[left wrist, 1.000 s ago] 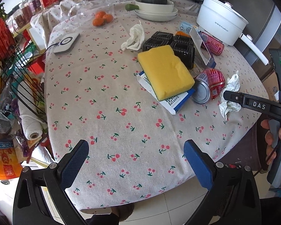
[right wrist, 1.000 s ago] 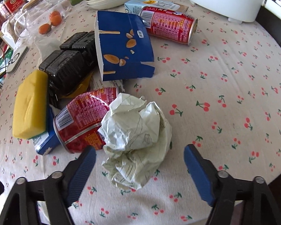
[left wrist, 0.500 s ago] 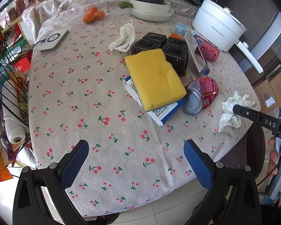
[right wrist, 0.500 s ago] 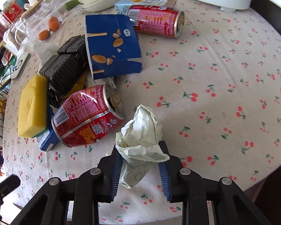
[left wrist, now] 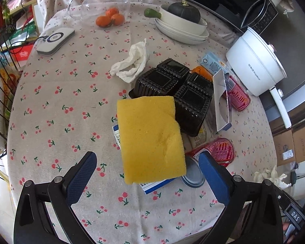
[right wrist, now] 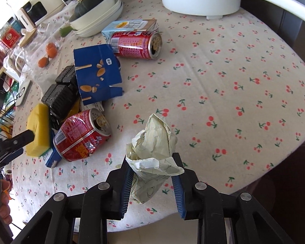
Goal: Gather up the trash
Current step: 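Carry the paper and sponge in both tools over the brown bin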
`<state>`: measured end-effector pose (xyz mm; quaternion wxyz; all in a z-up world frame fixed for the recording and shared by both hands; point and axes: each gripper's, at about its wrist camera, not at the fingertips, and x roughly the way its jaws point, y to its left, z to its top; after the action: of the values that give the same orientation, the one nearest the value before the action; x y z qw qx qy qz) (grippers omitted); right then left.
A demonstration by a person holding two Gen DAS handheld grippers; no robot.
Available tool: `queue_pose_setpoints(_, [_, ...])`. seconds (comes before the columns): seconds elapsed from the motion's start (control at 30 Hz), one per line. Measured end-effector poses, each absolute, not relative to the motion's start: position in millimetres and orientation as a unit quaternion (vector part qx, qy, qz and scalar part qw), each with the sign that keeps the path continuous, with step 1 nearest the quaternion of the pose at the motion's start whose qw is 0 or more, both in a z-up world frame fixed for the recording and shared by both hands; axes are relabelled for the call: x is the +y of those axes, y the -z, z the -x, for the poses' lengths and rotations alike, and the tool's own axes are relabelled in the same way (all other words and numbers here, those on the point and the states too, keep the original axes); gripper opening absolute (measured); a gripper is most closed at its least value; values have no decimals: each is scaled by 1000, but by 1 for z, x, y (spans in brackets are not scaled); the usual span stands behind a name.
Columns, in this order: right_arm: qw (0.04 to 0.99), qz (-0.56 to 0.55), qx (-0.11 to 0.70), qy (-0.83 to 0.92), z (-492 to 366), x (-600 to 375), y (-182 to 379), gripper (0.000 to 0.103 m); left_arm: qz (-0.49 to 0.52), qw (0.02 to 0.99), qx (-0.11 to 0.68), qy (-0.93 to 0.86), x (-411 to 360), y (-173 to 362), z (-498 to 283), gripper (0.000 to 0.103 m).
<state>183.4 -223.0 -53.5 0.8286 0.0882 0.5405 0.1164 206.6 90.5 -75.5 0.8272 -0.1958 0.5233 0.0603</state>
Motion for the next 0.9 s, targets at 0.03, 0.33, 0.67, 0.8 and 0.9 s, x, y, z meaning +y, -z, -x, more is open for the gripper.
queue_pose_setpoints(0.03, [829,-89,539,-117,-182,-225,52,32,193,826,525,-67,90,78,-208,98])
queue_pose_setpoints(0.33, [839,-80,526,-116,-163,-240,38,32,186,826,527,-72,93,81,-199,62])
queue_pose_setpoints(0.67, [849,-77,510,-116,-138,-257,25,32,183,845,502,-39,85,54,-172,60])
queue_pose_setpoints(0.8, [853,-80,504,-113,-127,-268,20,32,162,851,500,-13,64,46,-162,60])
queue_pose_setpoints(0.9, [855,-83,501,-109,-118,-280,18,32,150,852,501,14,45,40,-153,60])
